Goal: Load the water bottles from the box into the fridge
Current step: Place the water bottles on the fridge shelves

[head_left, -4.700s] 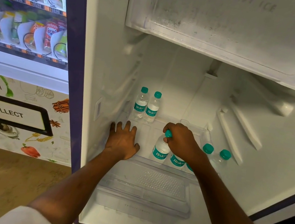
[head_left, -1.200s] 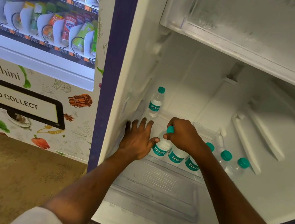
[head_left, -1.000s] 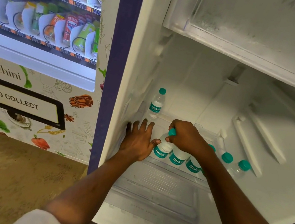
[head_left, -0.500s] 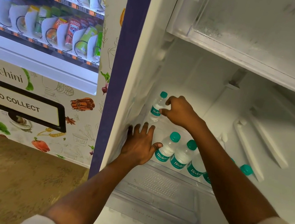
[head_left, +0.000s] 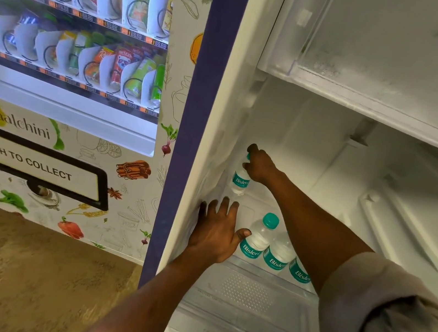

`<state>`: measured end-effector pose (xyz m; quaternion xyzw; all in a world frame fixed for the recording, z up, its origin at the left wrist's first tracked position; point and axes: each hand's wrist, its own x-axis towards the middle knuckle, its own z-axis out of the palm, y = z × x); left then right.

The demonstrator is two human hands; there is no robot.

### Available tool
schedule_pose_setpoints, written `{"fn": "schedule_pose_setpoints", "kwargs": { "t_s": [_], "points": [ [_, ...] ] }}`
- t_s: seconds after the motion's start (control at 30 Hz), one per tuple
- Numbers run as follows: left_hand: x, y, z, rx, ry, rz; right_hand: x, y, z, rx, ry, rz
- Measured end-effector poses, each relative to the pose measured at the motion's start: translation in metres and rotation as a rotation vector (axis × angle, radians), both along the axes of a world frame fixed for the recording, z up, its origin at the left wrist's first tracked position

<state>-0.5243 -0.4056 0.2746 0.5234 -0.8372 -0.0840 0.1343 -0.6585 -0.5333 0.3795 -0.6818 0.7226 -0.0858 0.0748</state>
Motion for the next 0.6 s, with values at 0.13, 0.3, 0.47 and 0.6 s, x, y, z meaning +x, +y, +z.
{"fn": "schedule_pose_setpoints", "kwargs": {
  "t_s": [0.13,0.3,0.47,0.6],
  "points": [
    [-0.001,0.000,-0.001,-0.001,0.035,-0.003,0.000,-0.002,-0.003,-0.064,0.039,0.014],
    [-0.001,0.000,-0.001,-0.011,0.048,0.007,0.000,0.004,0.002,-0.066,0.094,0.042],
    [0.000,0.002,0.002,0.033,0.121,0.023,0.001,0.019,0.006,-0.067,0.067,0.048],
    [-0.001,0.005,0.003,0.056,0.253,0.033,0.003,0.039,0.006,-0.071,0.024,0.074]
  ]
}}
